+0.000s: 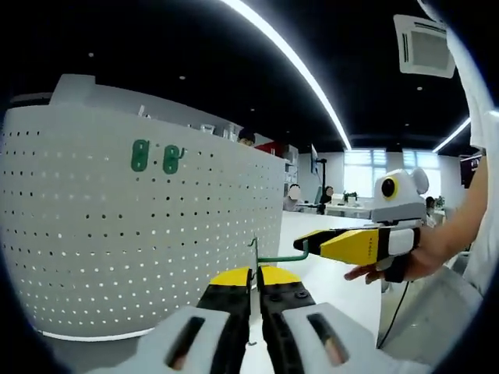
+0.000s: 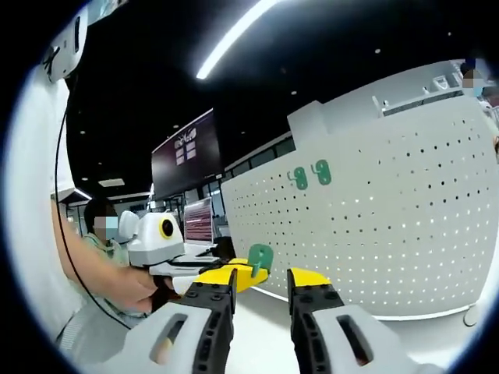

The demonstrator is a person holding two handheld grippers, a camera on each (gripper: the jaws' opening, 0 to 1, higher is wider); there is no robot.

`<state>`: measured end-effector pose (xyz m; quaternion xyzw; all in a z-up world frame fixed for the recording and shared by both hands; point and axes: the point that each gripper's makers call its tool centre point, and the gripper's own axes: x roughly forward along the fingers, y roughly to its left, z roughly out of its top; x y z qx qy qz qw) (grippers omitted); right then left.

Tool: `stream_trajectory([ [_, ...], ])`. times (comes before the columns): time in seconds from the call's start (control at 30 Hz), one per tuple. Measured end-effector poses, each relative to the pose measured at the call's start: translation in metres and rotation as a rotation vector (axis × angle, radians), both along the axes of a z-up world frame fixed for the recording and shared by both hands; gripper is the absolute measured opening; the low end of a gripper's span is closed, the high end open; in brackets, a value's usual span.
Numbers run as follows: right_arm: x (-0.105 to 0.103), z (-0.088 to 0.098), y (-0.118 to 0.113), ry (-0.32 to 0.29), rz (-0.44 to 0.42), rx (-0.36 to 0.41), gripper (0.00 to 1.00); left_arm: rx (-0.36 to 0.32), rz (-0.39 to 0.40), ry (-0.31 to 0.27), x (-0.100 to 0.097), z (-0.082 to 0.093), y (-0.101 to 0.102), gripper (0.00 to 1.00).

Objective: Insert the hook assembly into the mounting plate slot until the hook locks in place.

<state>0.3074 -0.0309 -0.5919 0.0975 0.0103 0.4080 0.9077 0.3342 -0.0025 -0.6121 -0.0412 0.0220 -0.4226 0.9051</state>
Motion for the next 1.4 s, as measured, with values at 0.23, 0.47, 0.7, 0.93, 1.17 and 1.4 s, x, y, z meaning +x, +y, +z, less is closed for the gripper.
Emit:
stream_trajectory([
  [0.23,0.000,0.002,0.006,0.001,0.015,0.000,0.21,-0.002,-0.012,-0.010,-0.005,0.003,-0.006,0.03],
  [0.47,0.000,0.004,0.010,0.003,0.029,0.004,0.14,0.003,-0.018,-0.023,-0.009,0.004,-0.009,0.03],
  [0.7,0.001,0.005,0.012,0.008,0.030,0.020,0.12,0.001,-0.015,-0.030,-0.011,0.006,-0.010,0.03],
  [0.93,0.003,0.005,0.016,0.041,0.040,0.041,0.10,0.000,-0.018,-0.047,-0.014,0.009,-0.015,0.02],
  [1.17,0.006,0.002,0.013,0.084,0.008,0.059,0.04,0.035,0.001,-0.066,-0.015,0.008,-0.016,0.02],
  [1.4,0.005,0.001,0.014,0.103,-0.014,0.077,0.04,0.065,0.004,-0.088,-0.016,0.008,-0.014,0.01],
])
